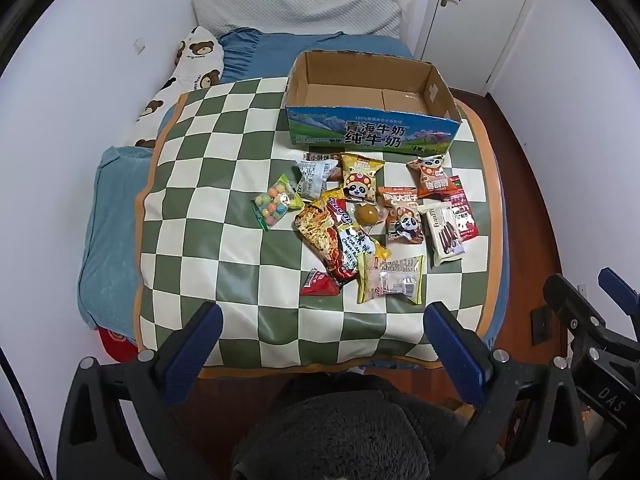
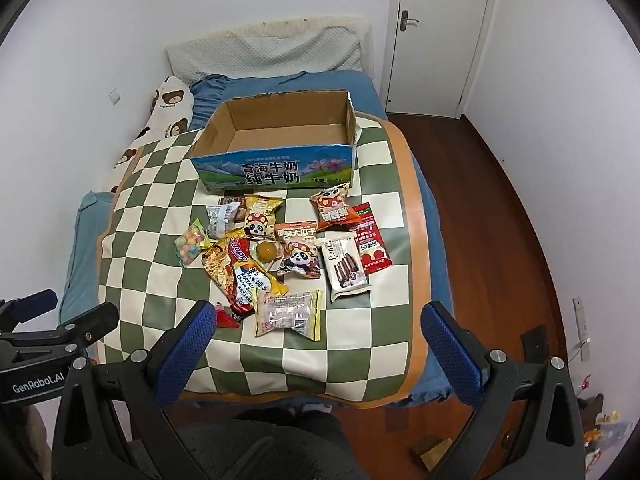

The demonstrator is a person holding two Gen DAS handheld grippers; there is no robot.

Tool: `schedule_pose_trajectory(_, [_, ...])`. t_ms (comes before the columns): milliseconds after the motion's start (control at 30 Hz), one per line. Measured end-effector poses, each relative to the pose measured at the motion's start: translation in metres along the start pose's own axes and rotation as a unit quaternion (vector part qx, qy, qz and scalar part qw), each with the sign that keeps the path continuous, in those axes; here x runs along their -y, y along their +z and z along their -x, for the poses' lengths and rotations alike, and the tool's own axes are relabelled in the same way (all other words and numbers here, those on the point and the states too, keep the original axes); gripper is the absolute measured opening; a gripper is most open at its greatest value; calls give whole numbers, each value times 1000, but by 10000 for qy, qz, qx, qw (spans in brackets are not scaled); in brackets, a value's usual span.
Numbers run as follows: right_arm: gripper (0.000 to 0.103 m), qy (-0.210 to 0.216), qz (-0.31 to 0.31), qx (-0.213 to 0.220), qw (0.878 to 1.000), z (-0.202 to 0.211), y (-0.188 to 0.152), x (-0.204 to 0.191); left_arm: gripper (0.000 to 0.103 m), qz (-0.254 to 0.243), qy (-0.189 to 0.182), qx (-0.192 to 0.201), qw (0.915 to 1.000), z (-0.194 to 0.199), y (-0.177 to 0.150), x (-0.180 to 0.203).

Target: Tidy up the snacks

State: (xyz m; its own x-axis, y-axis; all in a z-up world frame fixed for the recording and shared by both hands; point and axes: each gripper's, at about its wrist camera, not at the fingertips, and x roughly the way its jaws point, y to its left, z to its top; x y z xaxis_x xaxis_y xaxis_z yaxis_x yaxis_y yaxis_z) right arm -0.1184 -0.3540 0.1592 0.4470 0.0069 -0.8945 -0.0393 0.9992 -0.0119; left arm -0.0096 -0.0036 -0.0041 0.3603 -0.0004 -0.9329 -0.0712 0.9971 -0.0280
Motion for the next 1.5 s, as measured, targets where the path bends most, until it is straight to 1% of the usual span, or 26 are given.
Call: schedule_pose_trajectory(1500, [103,43,-17,24,10000,2,3,0,103,-39,-83,-23,10000,-2,1,-1])
